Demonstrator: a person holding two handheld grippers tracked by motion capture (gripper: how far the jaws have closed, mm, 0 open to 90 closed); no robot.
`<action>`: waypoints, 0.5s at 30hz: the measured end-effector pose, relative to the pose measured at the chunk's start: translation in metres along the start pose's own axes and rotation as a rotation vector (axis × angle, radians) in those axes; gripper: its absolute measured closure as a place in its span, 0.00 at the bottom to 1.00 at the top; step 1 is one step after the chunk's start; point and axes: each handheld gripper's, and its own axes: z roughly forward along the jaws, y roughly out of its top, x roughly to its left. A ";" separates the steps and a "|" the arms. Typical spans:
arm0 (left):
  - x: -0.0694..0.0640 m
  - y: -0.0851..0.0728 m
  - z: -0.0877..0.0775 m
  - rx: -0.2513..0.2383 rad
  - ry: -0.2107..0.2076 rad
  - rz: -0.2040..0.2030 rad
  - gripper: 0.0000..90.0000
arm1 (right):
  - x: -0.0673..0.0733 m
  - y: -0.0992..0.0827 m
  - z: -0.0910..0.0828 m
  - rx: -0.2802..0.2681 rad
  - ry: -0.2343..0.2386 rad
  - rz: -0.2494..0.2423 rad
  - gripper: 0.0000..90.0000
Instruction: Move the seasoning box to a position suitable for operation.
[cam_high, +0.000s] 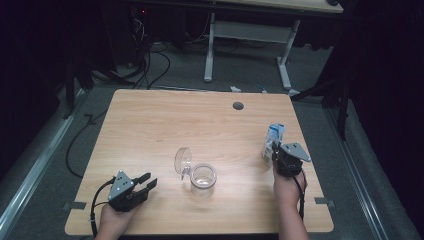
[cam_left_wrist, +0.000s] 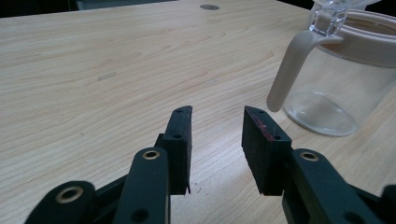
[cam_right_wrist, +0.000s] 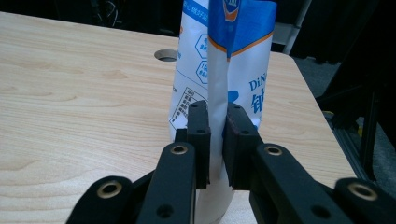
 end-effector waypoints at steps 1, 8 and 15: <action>0.000 0.000 0.000 0.000 0.000 0.000 0.70 | 0.000 0.000 0.000 0.000 0.000 0.000 0.92; -0.001 0.000 0.000 0.008 -0.026 0.014 0.63 | -0.004 0.001 0.000 0.002 0.038 0.013 0.95; 0.001 -0.001 -0.002 -0.015 -0.030 0.002 0.58 | -0.008 0.002 -0.002 0.001 0.081 0.034 0.96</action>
